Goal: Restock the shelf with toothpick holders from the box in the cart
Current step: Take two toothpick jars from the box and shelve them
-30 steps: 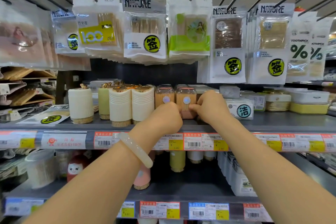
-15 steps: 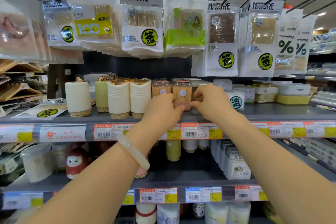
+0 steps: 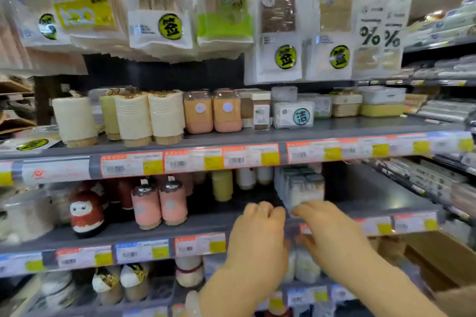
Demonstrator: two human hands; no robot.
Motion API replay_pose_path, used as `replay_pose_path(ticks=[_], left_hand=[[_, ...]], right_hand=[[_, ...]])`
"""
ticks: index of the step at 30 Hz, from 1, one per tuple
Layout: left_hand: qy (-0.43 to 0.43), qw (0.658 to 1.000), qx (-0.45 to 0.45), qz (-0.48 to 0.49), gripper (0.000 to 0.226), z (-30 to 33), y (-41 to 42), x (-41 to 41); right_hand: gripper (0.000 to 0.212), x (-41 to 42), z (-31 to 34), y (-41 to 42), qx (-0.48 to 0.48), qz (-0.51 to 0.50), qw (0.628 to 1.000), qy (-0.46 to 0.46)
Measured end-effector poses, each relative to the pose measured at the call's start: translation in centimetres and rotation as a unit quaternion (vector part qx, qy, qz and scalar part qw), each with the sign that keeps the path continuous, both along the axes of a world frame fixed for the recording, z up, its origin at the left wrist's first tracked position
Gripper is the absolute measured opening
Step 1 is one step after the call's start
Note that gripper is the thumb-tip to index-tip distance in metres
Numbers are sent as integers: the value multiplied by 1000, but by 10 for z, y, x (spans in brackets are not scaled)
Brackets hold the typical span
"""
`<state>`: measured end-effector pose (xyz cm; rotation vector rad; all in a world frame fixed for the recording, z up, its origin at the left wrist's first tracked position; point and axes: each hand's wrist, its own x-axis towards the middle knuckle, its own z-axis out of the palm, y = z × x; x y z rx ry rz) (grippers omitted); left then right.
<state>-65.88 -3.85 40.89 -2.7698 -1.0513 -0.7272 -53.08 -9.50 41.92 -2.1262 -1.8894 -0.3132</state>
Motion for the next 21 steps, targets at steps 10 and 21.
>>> replay_pose_path(ticks=[10, 21], left_hand=[[270, 950, -156, 7, 44, -121, -103, 161], [317, 920, -221, -69, 36, -202, -184, 310]], right_hand=[[38, 147, -137, -104, -226, -106, 967, 39], [18, 297, -216, -221, -291, -185, 928, 138]])
